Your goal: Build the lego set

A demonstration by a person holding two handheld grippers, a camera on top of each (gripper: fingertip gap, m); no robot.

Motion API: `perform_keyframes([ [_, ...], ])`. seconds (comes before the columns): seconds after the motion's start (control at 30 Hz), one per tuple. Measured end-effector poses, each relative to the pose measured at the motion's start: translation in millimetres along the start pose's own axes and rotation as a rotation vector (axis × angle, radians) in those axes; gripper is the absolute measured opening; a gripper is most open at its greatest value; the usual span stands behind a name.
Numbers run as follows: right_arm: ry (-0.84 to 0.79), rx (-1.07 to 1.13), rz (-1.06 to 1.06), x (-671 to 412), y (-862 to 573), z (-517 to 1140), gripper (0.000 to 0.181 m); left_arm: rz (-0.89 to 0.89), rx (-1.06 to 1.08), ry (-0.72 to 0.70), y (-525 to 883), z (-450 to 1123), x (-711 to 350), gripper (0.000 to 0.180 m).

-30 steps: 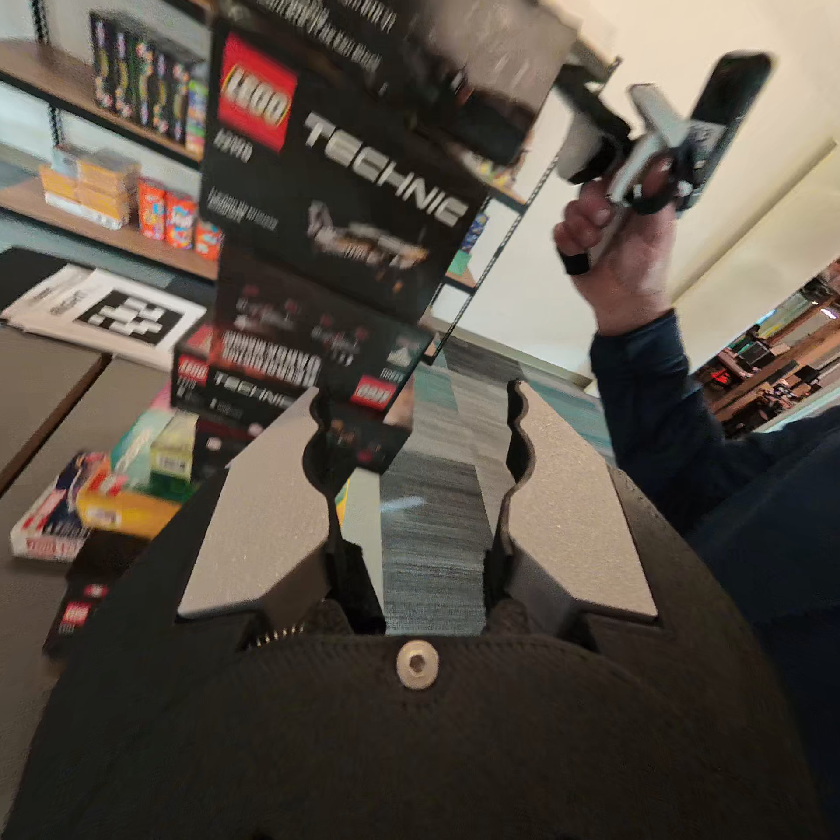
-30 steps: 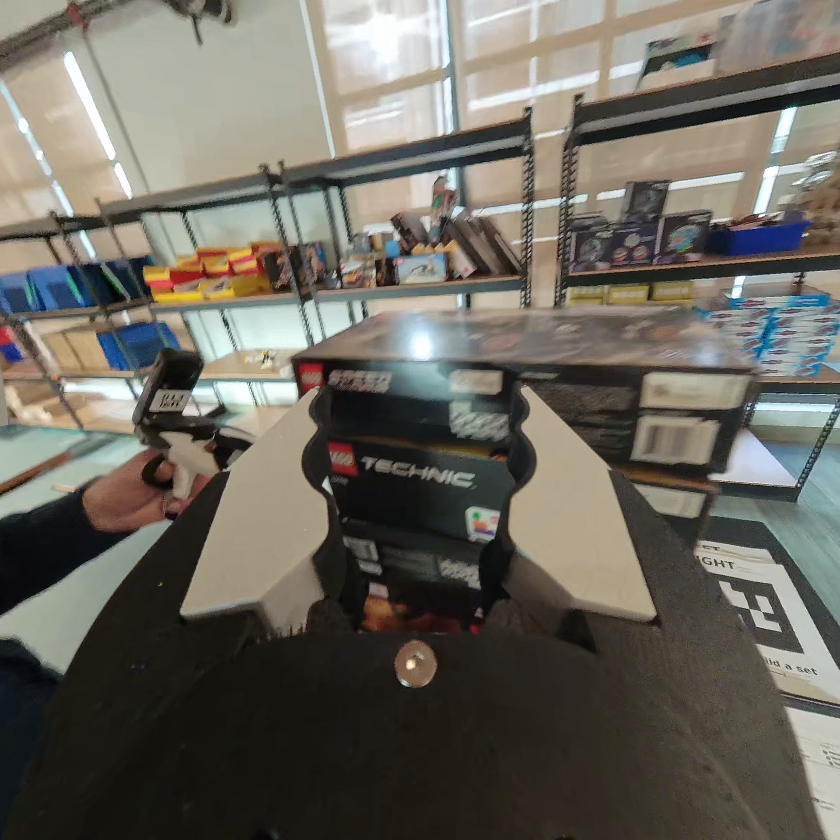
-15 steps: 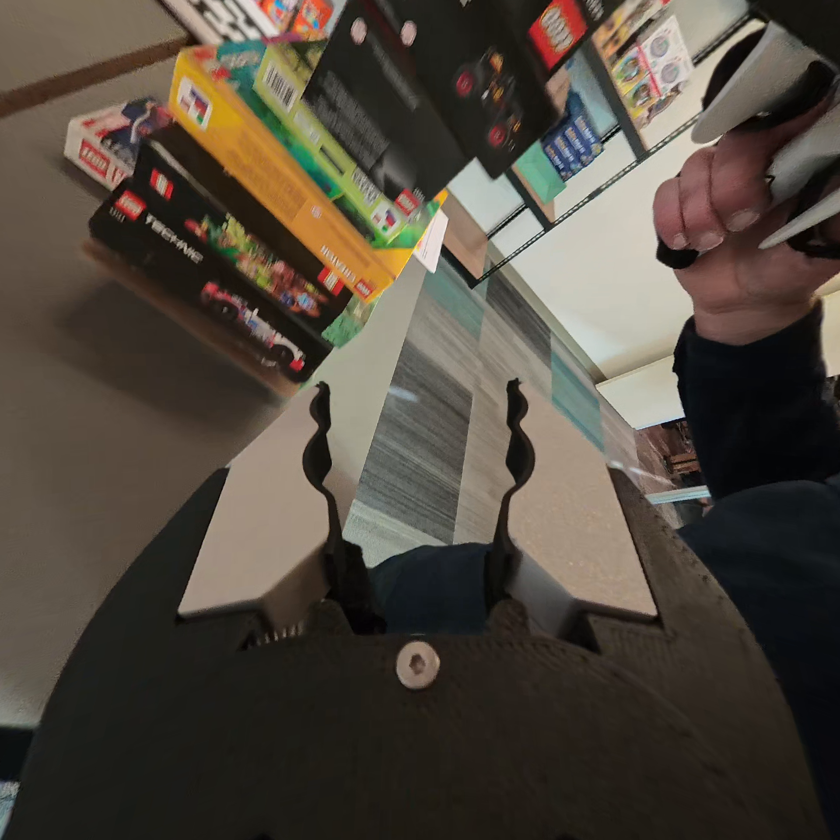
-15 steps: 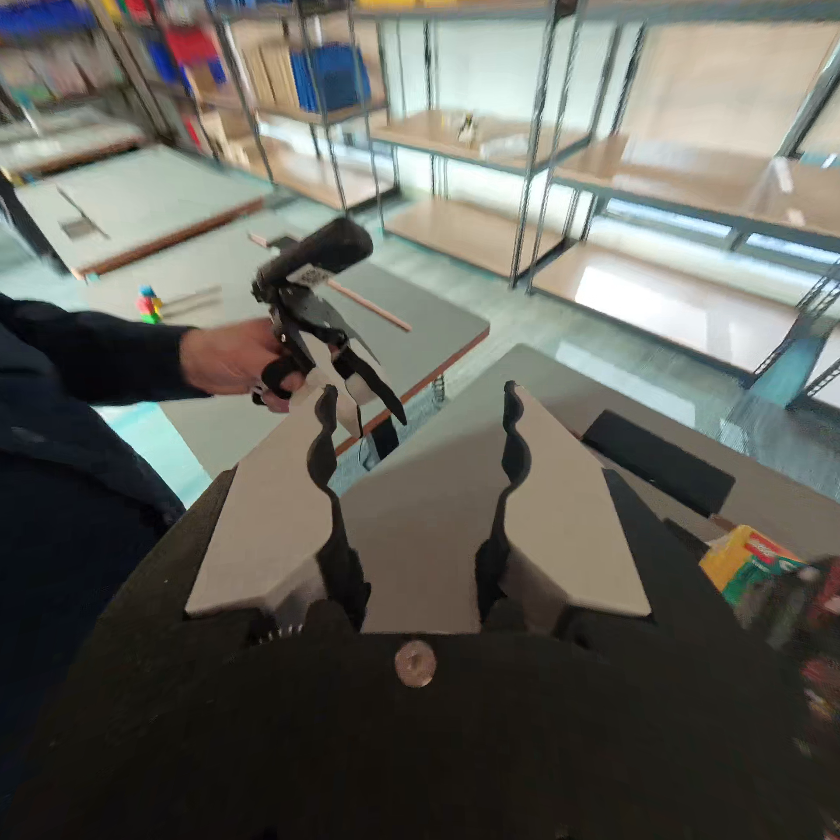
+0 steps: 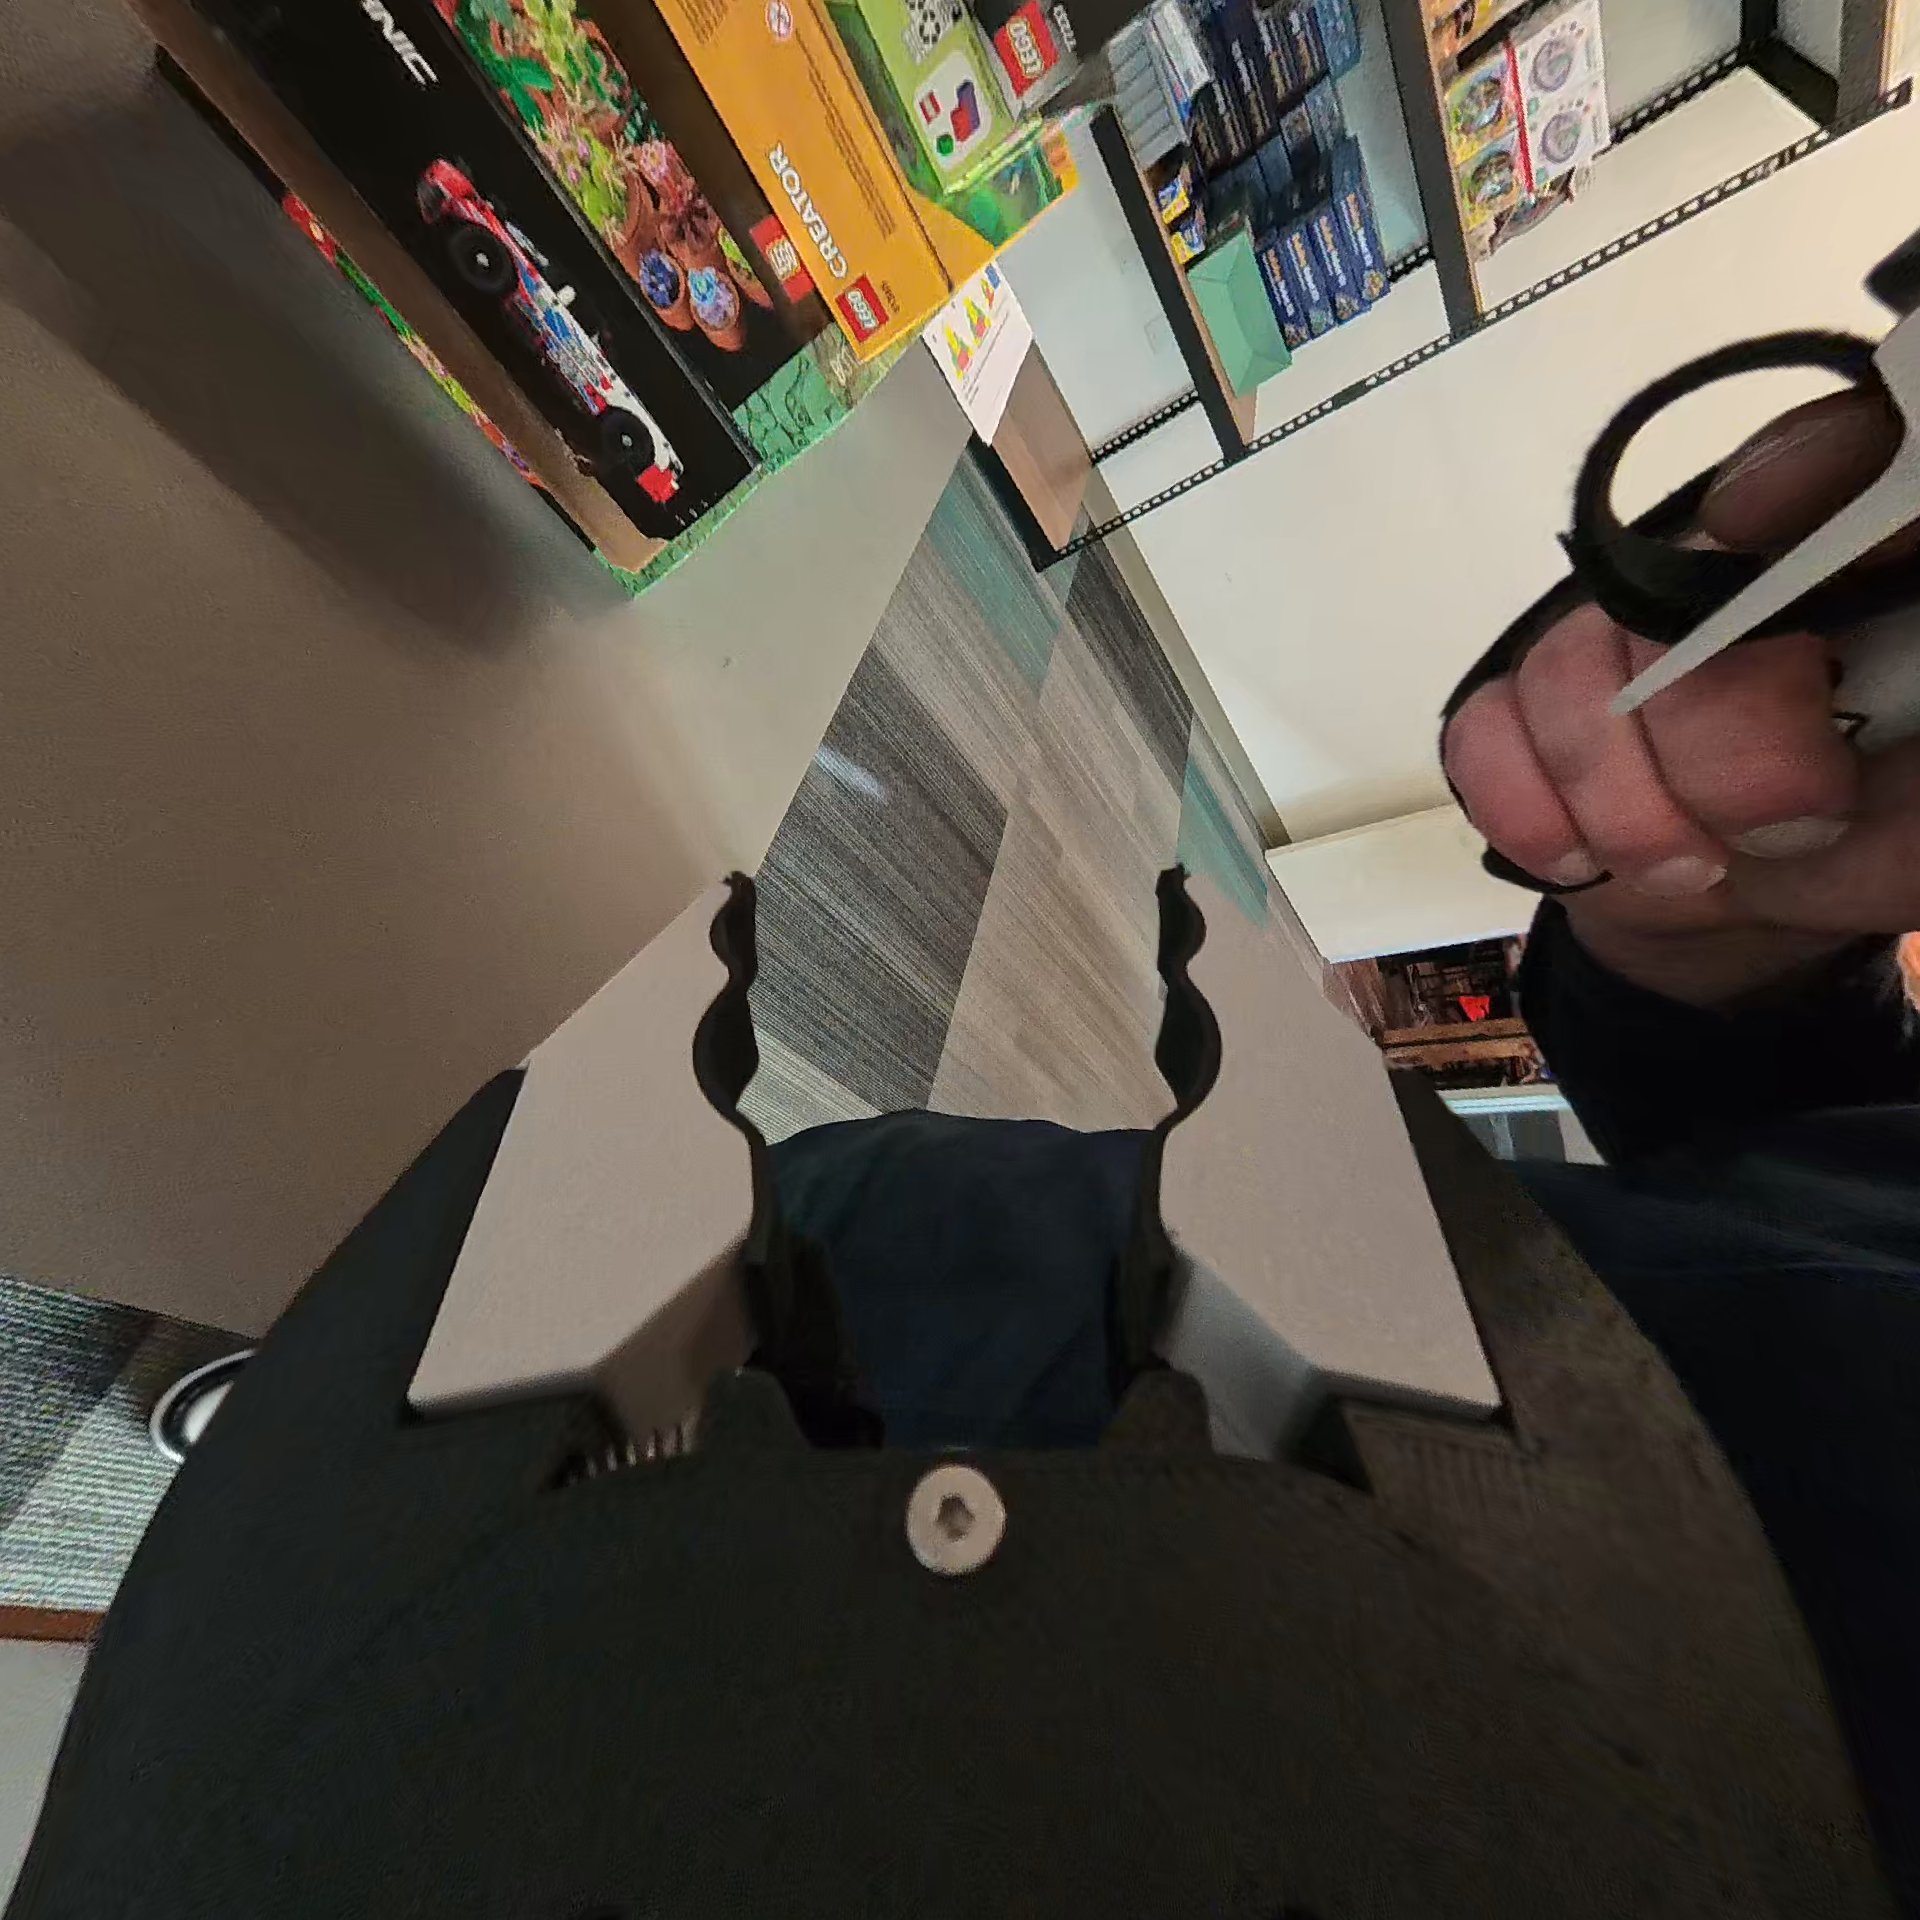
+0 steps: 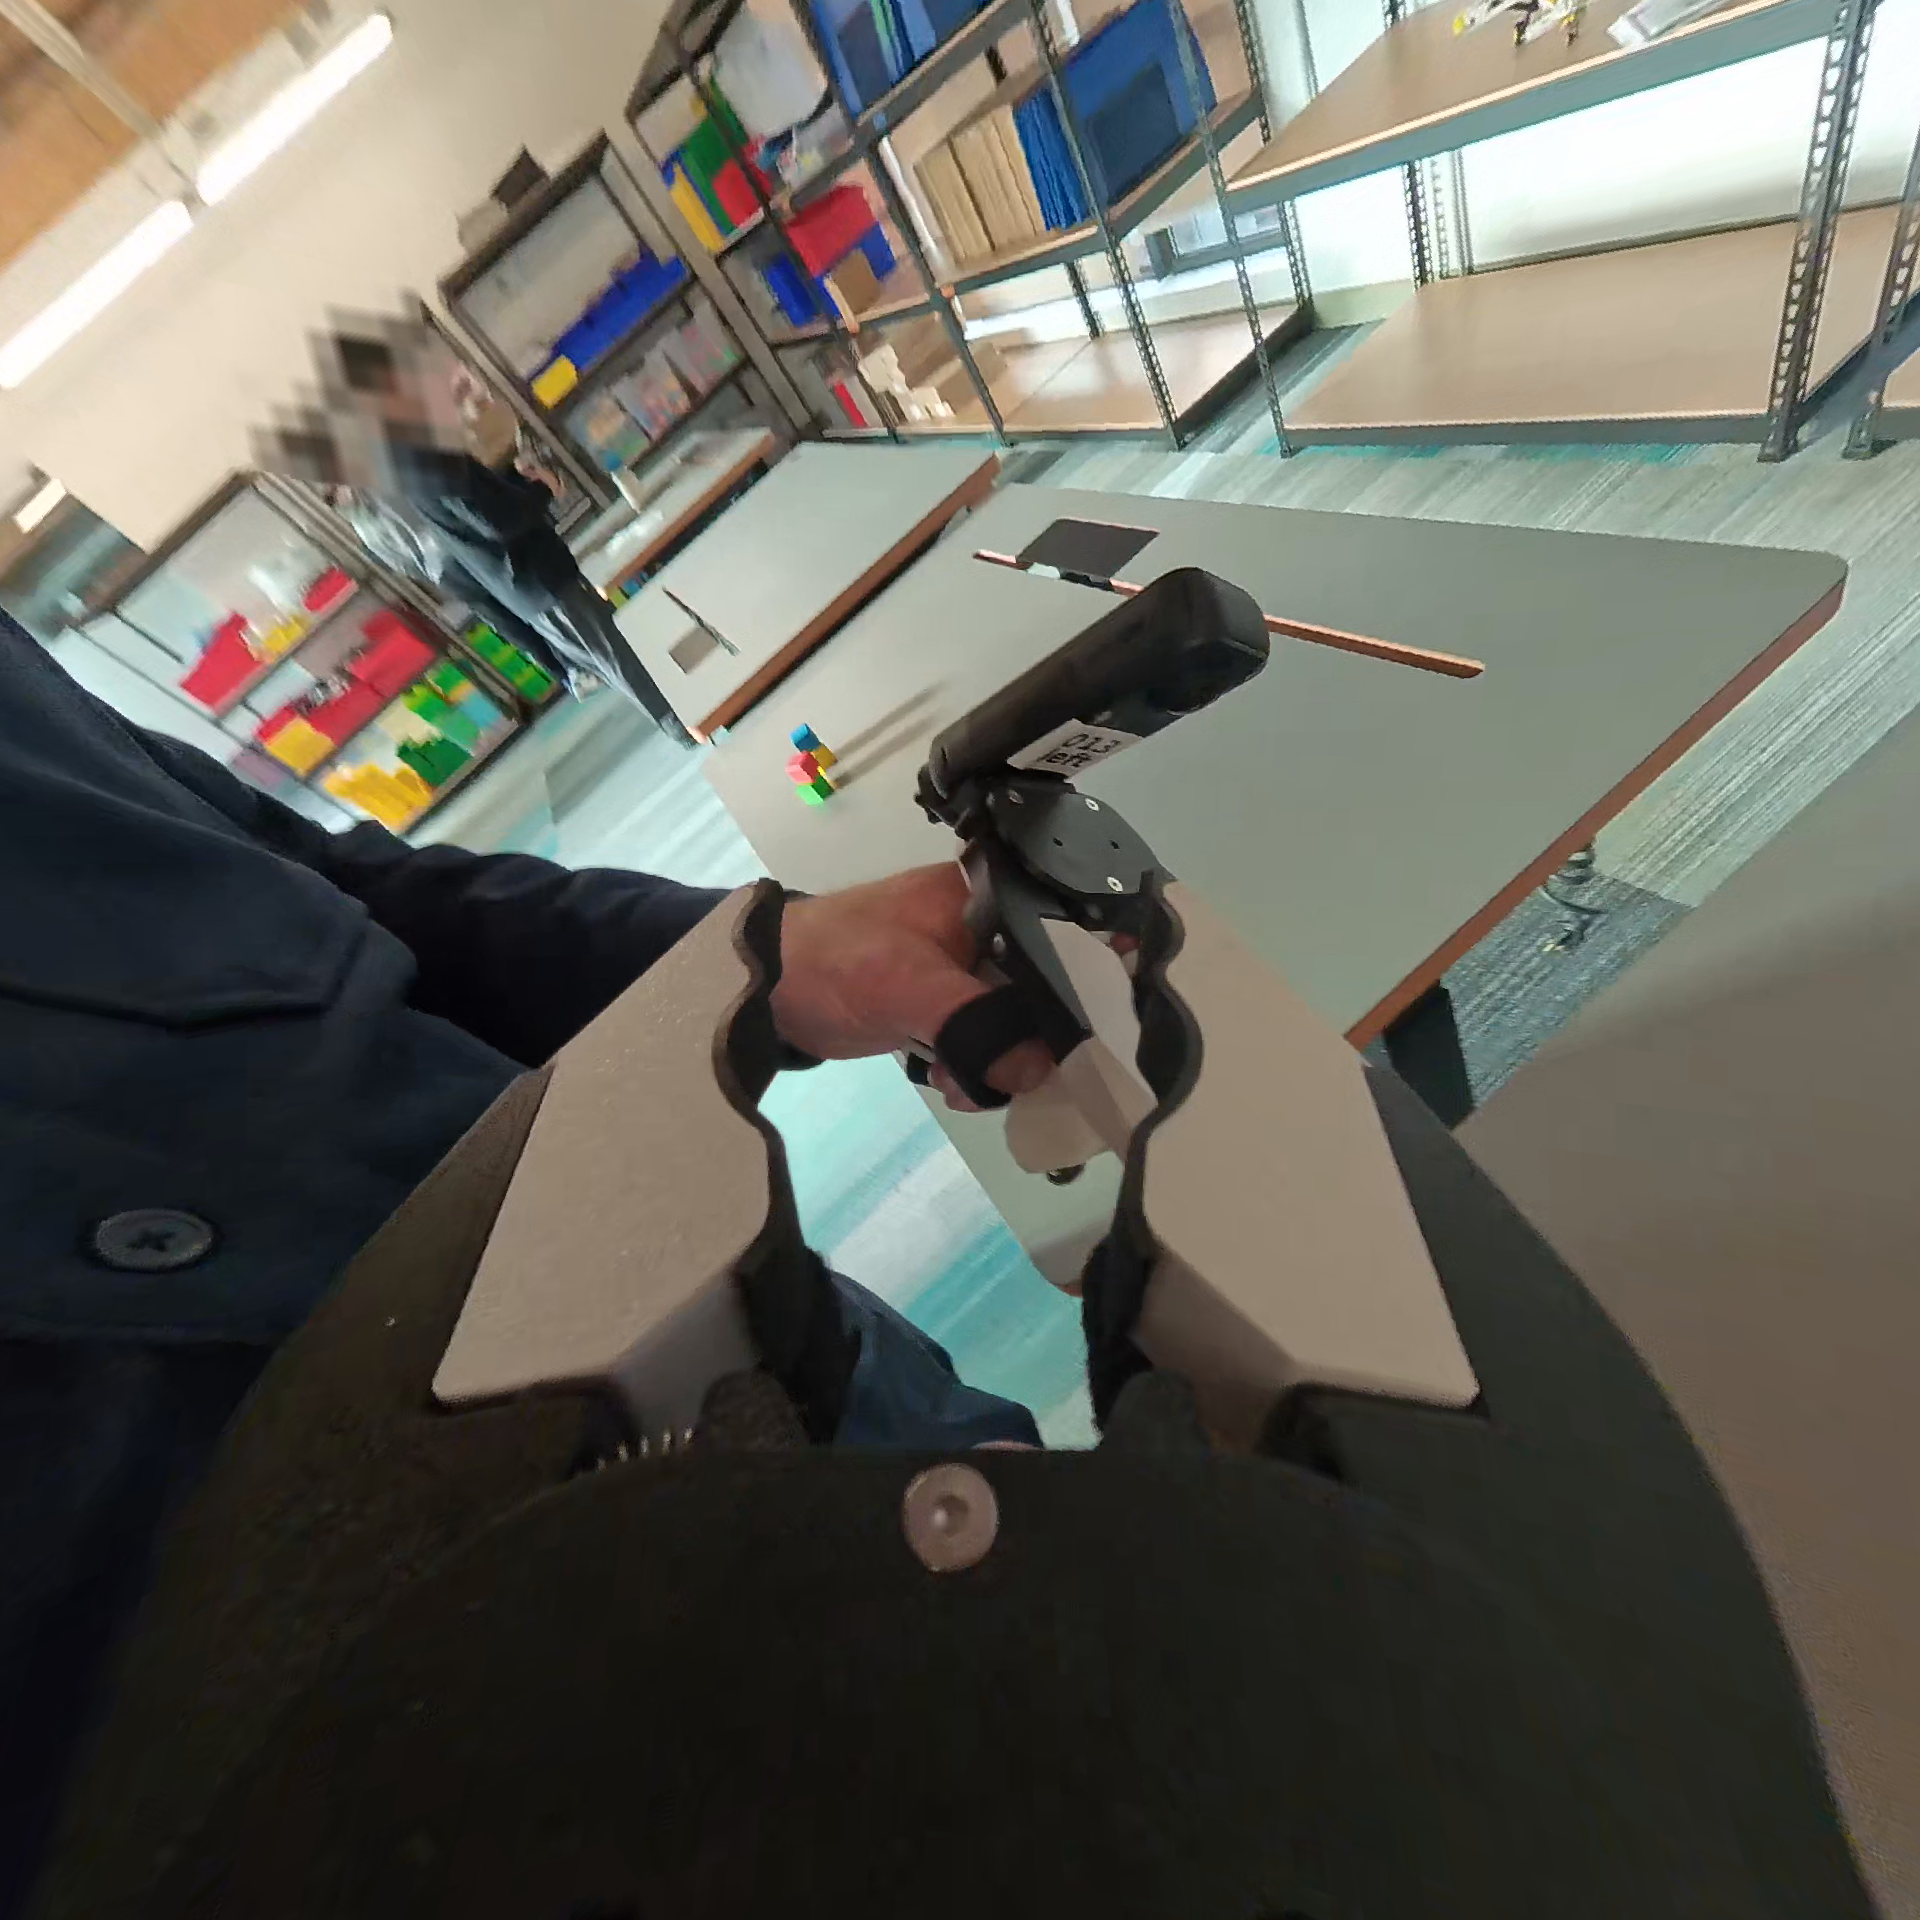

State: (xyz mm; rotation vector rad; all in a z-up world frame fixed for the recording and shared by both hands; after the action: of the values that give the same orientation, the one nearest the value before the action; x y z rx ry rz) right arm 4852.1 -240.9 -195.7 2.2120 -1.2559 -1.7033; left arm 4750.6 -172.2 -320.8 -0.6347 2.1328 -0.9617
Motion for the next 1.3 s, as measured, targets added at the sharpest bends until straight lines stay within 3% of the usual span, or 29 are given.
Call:
perform_keyframes([
  [0.33,-0.282,0.038,0.296,36.8,8.6,-52.4,0.068,0.063,0.107,0.035,-19.4,25.7,2.4,0.077],
  [0.63,-0.336,0.114,0.290,42.5,12.4,-79.1,0.068,0.104,0.118,0.053,-35.1,33.9,-7.2,0.083],
  [0.97,-0.425,0.138,0.237,37.5,-9.6,-149.5,0.070,0.322,0.060,-0.176,-78.4,9.9,-103.5,0.108],
  [1.13,-0.497,0.322,0.157,35.6,-39.2,-235.6,0.079,0.431,0.045,-0.267,-121.7,29.0,-167.7,0.114],
  [1.3,-0.671,0.578,0.041,20.1,-69.8,-357.3,0.092,0.560,0.034,-0.329,-178.2,59.3,-232.9,0.118],
])
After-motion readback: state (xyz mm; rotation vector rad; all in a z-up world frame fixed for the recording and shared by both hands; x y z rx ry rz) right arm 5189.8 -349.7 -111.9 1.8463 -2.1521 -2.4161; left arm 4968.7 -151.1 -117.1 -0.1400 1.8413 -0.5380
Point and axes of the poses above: each gripper's, where its closed fingertips meet, z out along the fingers, x out of its underside, y = z × x across the jaws, the point moved 9 cm from there along -z, back along the fingers, and after that the axes turned 10 degrees about y, right-handed, at the moved point
